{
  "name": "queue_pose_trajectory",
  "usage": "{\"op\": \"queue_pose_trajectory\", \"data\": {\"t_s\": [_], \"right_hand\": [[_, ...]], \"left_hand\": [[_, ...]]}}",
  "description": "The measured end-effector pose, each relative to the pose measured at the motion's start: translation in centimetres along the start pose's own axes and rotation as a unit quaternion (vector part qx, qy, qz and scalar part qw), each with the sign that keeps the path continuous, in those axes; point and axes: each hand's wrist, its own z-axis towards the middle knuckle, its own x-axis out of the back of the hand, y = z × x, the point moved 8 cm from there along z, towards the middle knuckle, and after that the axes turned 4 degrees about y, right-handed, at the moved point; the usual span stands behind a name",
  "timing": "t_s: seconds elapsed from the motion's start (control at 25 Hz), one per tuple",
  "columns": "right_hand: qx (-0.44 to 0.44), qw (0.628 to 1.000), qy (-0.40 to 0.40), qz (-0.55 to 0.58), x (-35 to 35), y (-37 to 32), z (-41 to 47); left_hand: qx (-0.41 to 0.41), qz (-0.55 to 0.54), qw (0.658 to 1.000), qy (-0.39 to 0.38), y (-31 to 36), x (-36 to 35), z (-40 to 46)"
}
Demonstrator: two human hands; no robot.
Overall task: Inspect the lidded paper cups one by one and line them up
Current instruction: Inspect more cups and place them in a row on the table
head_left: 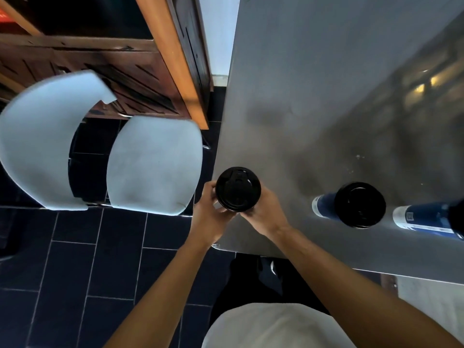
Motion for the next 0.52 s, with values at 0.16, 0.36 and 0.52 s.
{"op": "queue_pose_trajectory", "data": {"t_s": [0.16,0.36,0.52], "right_hand": [[-0.008,1.0,0.004,-0.006,-0.2,0.6,0.1],[-0.045,0.997,-0.061,-0.024,-0.7,2.2,-0.7],[-0.151,0.983,-0.07,-0.079,2.4,6.9,-4.4]], "left_hand": [[0.017,-0.006,1.0,0.004,-0.7,-0.2,0.1],[0.06,0.028,0.998,0.002,-2.1,-1.1,-0.3],[0.151,0.038,0.988,-0.012,-5.6,-2.5,-3.5]]}}
